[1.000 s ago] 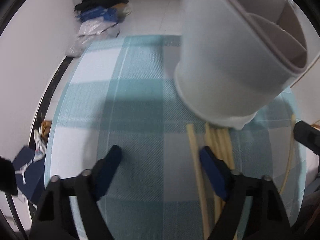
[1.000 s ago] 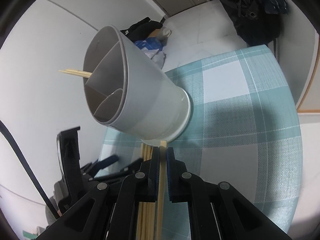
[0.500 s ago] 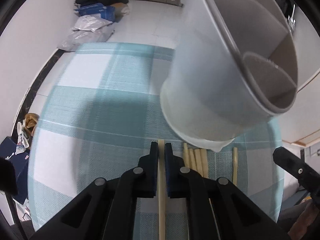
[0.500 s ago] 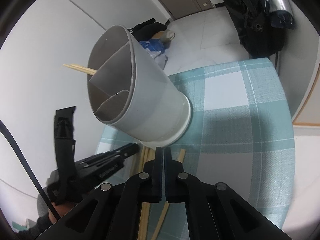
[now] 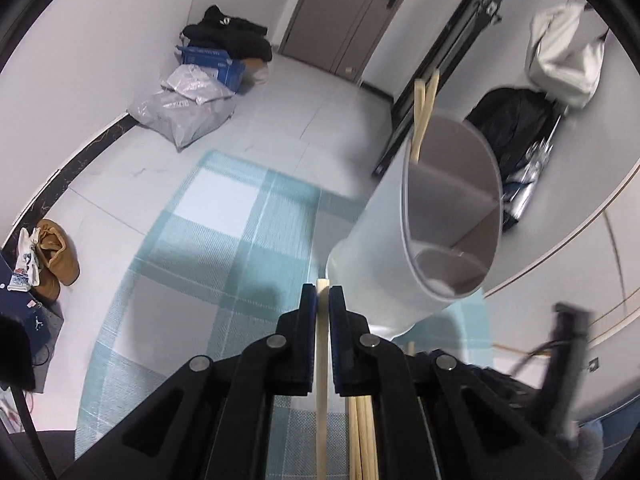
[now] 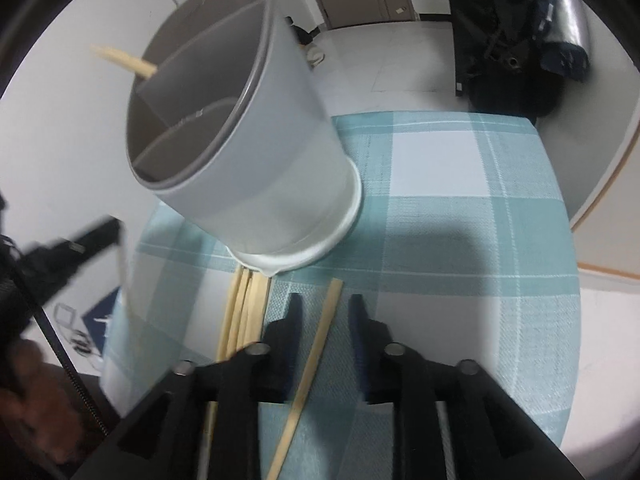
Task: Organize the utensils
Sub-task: 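Carry chopsticks in both grippers up over the white holder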
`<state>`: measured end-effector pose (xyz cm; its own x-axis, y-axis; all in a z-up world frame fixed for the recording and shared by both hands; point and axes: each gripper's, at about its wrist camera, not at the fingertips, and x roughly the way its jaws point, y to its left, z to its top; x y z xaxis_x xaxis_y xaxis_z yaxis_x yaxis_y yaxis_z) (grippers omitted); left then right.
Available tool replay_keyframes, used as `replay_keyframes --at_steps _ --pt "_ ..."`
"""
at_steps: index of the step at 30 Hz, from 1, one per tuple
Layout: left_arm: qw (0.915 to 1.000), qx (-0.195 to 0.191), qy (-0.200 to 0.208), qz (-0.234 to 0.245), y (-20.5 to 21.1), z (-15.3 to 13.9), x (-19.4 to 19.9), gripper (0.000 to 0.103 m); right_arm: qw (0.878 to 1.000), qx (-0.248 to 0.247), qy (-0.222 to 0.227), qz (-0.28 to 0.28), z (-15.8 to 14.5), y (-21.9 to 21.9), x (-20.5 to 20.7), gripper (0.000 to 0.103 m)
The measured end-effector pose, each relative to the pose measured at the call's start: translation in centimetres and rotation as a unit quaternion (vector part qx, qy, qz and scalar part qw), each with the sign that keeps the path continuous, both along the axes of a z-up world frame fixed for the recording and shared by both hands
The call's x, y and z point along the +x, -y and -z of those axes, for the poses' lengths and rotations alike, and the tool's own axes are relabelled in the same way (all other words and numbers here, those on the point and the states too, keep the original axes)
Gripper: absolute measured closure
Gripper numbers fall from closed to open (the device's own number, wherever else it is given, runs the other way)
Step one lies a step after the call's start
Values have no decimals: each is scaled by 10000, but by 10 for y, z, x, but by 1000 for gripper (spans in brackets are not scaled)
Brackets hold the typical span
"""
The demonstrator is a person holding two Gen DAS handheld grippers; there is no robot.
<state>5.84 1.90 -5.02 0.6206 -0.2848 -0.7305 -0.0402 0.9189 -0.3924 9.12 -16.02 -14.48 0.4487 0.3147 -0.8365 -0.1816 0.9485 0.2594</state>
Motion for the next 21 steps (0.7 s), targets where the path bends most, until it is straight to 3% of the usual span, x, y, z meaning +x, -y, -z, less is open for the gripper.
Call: replay_keyframes --at_steps 3,6,8,9,15,21 --pt "9999 -79 112 -26 -11 0 9 100 9994 -353 -4 25 10 -11 3 71" --pt "9998 -112 191 21 -15 -2 10 100 9960 -849 278 -97 10 -26 1 73" --pt "9995 -73 279 85 -13 -10 4 100 9934 -1068 355 -235 11 -34 -1 93" --pt "9994 -57 331 105 -12 -12 2 100 9919 -1172 402 -297 12 -38 -2 94" --pt "9979 52 535 374 -6 -25 -8 100 9962 -688 475 -250 3 -27 -7 97" --pt "9950 285 697 657 4 -34 -22 100 9925 14 1210 -182 -46 -7 -32 97"
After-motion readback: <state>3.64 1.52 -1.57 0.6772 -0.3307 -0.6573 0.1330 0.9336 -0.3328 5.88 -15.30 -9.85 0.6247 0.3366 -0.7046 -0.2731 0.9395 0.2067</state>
